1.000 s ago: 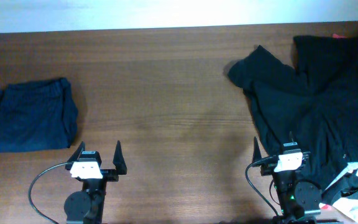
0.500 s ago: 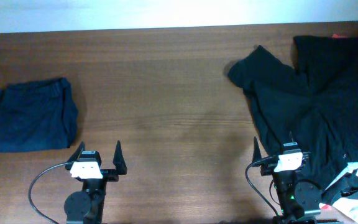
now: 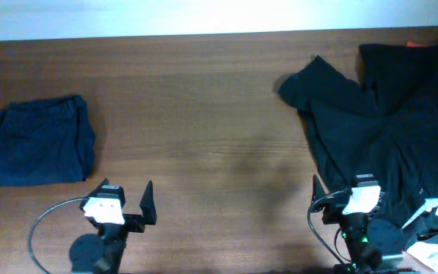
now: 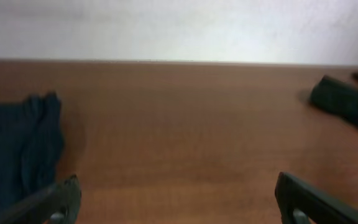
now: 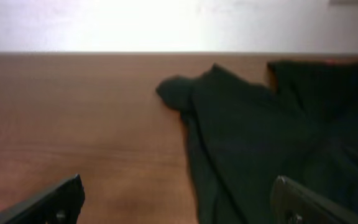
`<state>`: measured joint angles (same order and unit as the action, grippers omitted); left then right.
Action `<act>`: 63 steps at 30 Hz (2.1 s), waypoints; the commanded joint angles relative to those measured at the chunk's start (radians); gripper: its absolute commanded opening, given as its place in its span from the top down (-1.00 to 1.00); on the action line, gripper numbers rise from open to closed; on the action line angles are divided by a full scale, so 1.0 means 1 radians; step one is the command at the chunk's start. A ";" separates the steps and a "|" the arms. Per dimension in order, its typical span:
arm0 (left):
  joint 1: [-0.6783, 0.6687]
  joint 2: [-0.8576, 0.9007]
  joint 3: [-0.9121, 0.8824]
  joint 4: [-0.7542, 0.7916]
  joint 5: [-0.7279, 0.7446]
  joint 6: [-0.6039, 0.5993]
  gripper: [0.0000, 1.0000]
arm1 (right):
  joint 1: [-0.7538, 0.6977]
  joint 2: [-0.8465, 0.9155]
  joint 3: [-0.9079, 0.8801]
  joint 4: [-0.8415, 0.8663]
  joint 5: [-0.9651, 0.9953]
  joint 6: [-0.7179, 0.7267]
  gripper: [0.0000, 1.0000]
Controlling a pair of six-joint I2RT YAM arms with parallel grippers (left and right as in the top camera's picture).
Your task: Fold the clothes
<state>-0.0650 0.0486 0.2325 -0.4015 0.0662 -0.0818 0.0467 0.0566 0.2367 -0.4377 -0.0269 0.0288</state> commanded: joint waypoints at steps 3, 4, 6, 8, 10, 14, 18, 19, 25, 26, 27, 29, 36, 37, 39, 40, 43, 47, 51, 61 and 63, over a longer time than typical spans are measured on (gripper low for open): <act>0.005 0.216 0.263 -0.158 0.021 -0.029 -0.98 | 0.005 0.311 0.272 -0.113 -0.018 0.014 -0.97; 0.005 0.270 0.308 -0.190 0.021 -0.029 -0.98 | 0.005 0.387 0.321 -0.138 -0.018 0.014 -0.97; 0.005 0.391 0.412 -0.264 0.021 -0.029 -0.98 | 0.005 0.626 0.486 -0.250 -0.017 0.013 -0.97; 0.005 0.502 0.495 -0.323 0.021 -0.029 -0.98 | 0.005 0.842 0.644 -0.347 -0.021 0.013 -0.97; 0.005 0.592 0.563 -0.374 0.024 -0.029 -0.98 | 0.005 0.948 0.711 -0.374 0.013 0.006 -0.97; 0.005 0.680 0.587 -0.400 0.024 -0.029 -0.98 | 0.005 1.074 0.713 -0.373 0.088 0.006 -0.97; 0.005 0.727 0.587 -0.397 0.023 -0.029 -0.98 | 0.006 1.191 0.713 -0.142 0.083 0.003 -0.91; 0.005 0.747 0.587 -0.395 0.023 -0.029 -0.98 | 0.005 1.254 0.713 -0.079 0.061 -0.036 -0.89; 0.005 0.944 0.587 -0.366 0.024 -0.029 -0.98 | 0.005 1.693 0.713 0.403 0.167 -0.046 -0.52; 0.005 0.976 0.587 -0.358 0.024 -0.029 -0.98 | 0.005 1.736 0.713 0.459 0.182 -0.046 -0.45; 0.005 1.004 0.587 -0.351 0.024 -0.029 -0.98 | 0.005 1.769 0.713 0.499 0.198 -0.047 -0.44; 0.005 1.032 0.587 -0.344 0.024 -0.029 -0.98 | 0.005 1.795 0.713 0.539 0.229 -0.046 -0.03; 0.005 1.039 0.587 -0.335 0.024 -0.029 -0.98 | 0.005 1.530 0.790 0.382 0.240 -0.045 0.92; 0.005 1.039 0.587 -0.336 0.024 -0.029 -0.98 | 0.005 1.434 0.838 0.308 0.239 0.005 0.92; 0.005 1.039 0.587 -0.336 0.024 -0.029 -0.98 | 0.005 1.315 0.852 0.260 0.128 0.010 0.91; 0.005 1.039 0.587 -0.336 0.024 -0.029 -0.98 | 0.005 1.303 0.852 0.224 0.111 0.010 0.84; 0.005 1.039 0.587 -0.343 0.024 -0.029 -0.98 | 0.005 1.320 0.852 0.112 0.109 0.010 0.83; 0.005 1.039 0.587 -0.343 0.024 -0.029 -0.98 | 0.006 1.326 0.851 0.097 0.106 0.010 0.92; 0.005 1.039 0.587 -0.343 0.024 -0.029 -0.98 | 0.006 1.349 0.851 0.071 0.049 0.003 0.27; 0.005 1.039 0.587 -0.340 0.024 -0.029 -0.98 | 0.006 1.829 0.851 0.469 0.064 -0.098 0.85; 0.005 1.039 0.587 -0.339 0.024 -0.029 -0.98 | 0.018 1.786 0.866 0.460 -0.012 -0.098 0.92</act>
<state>-0.0650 1.0885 0.8040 -0.7433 0.0792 -0.1017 0.0475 1.8778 1.0775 0.0227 0.0101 -0.0776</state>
